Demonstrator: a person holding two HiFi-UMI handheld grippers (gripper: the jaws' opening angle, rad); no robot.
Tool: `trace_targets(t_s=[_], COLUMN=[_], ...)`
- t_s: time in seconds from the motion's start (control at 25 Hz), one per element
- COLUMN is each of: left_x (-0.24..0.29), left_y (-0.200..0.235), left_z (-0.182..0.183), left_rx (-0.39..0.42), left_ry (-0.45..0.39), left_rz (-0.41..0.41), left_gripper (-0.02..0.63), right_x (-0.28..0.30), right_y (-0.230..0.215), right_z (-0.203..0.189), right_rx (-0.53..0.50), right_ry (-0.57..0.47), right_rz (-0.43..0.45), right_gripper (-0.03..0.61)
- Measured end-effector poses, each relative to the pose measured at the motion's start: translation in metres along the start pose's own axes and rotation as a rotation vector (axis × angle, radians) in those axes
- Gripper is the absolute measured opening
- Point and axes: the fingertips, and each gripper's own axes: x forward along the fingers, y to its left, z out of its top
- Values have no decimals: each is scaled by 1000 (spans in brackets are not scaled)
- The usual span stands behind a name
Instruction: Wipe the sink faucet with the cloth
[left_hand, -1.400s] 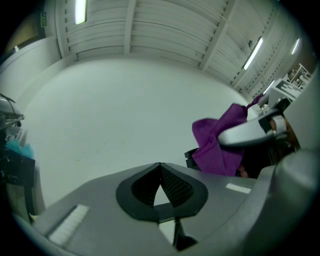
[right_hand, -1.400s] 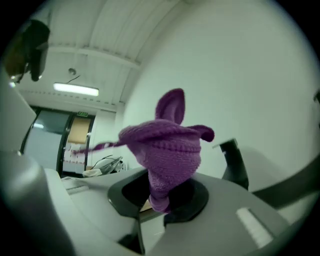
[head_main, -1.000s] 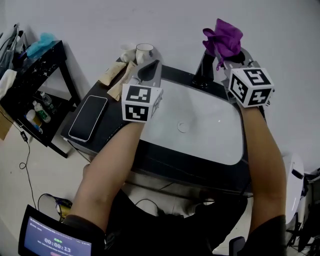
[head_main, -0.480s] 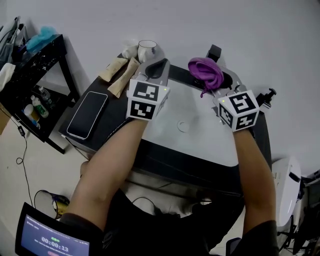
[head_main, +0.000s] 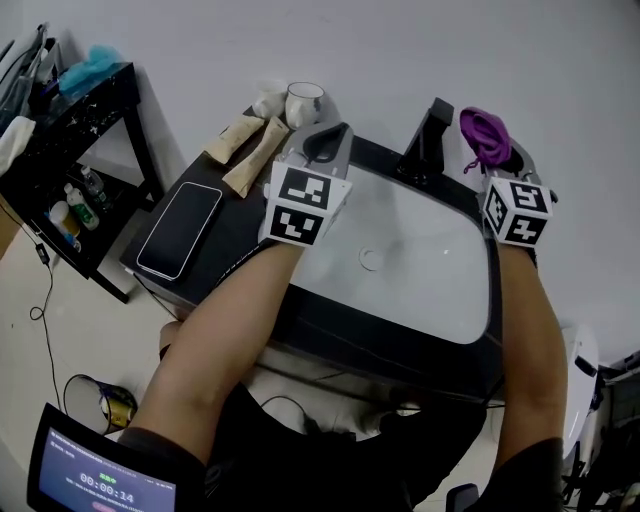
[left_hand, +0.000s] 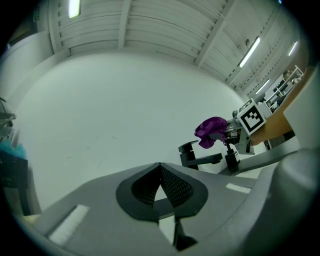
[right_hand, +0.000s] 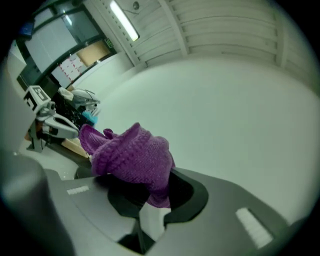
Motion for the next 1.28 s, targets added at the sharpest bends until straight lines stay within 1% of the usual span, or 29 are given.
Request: trace_targets(t_s=[0.12,0.24,0.36,0.48,0.56,0.72,0.84,0.92,1.0,1.04,1.12,1.2,1.28], left_x=[3,4,3,3,3,3,3,3,2,1,0,-2,-5], left_y=[8,13,16,14,14,14,14,12,11,10,9,3,-6], left_z=[-2,0,1,0,-1,0,2,3,2,2,2,3,5], left_rx=[-9,-30,-44,-44,-44,-47,-45,-41,-36,-34,-32,-52,-101], left_ry=[-3,-10,-9,-8,-8,-12,-16,-20,-23,-24,-25,-22,-12], left_rz=[-3,12,22,16,17,14,16,14,9,6,-5,-27,-56], left_gripper=[17,17,17,17,17,17,17,17,17,17,17,17,17], right_x=[15,16,13,6,2,-18,-39,-53,-67,-73,-82,-89,-91], right_y=[4,11,27,43,53,68,80,83,84,83,76,62,49], right_z=[-25,-54,-78,-95,-99,-95,-88,-79,-72,-69,-61,-53,-44], right_rx=[-38,-25,-60,-72,-41,171,283,432,618,694,787,813,792], right_ry=[105,192,268,315,317,298,286,259,238,225,175,110,59], right_rz=[13,36,95,145,175,216,252,267,270,260,210,126,44], right_gripper=[63,63,63,63,63,63,63,63,63,63,64,64,64])
